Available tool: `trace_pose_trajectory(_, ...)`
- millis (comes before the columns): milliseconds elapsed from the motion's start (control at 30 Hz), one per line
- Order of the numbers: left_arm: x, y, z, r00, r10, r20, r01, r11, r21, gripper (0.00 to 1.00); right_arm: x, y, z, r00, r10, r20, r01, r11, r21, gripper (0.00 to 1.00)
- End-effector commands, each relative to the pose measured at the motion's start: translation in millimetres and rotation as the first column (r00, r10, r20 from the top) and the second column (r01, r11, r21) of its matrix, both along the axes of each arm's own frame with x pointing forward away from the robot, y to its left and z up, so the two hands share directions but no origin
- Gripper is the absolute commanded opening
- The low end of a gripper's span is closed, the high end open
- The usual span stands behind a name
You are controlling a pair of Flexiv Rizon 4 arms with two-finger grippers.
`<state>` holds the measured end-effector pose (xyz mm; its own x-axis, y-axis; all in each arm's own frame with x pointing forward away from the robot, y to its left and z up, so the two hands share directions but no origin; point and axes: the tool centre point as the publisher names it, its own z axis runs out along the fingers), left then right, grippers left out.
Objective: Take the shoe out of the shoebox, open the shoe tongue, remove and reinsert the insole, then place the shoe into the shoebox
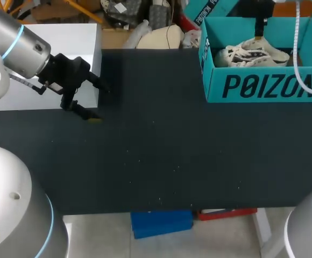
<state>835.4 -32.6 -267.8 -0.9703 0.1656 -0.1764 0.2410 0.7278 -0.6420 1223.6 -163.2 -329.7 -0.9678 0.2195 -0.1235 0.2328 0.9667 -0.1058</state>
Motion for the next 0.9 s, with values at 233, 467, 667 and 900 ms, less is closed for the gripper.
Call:
trace_pose_trajectory(233, -0.4, -1, -2, 1.0, 0.002, 0.004, -0.002, 1.0, 0.001, 1.0, -125.2, 46, 117, 0.986, 0.005, 0.168, 0.01, 0.996, -0.088, 0.22)
trace_pose_trajectory(467, -0.4, -1, -2, 1.0, 0.002, 0.004, -0.002, 1.0, 0.001, 1.0, -204.1, 102, 153, 0.978, 0.009, 0.209, 0.012, 0.995, -0.101, 0.25)
trace_pose_trajectory(667, -0.4, -1, -2, 1.0, 0.002, 0.004, -0.002, 1.0, 0.001, 1.0, -271.0, 163, 157, 0.975, 0.01, 0.22, -0.004, 1.0, -0.028, 0.26)
trace_pose_trajectory(900, -0.4, -1, -2, 1.0, 0.002, 0.004, -0.002, 1.0, 0.001, 1.0, -326.4, 215, 147, 0.977, -0.031, 0.209, 0.033, 0.999, -0.005, 0.42)
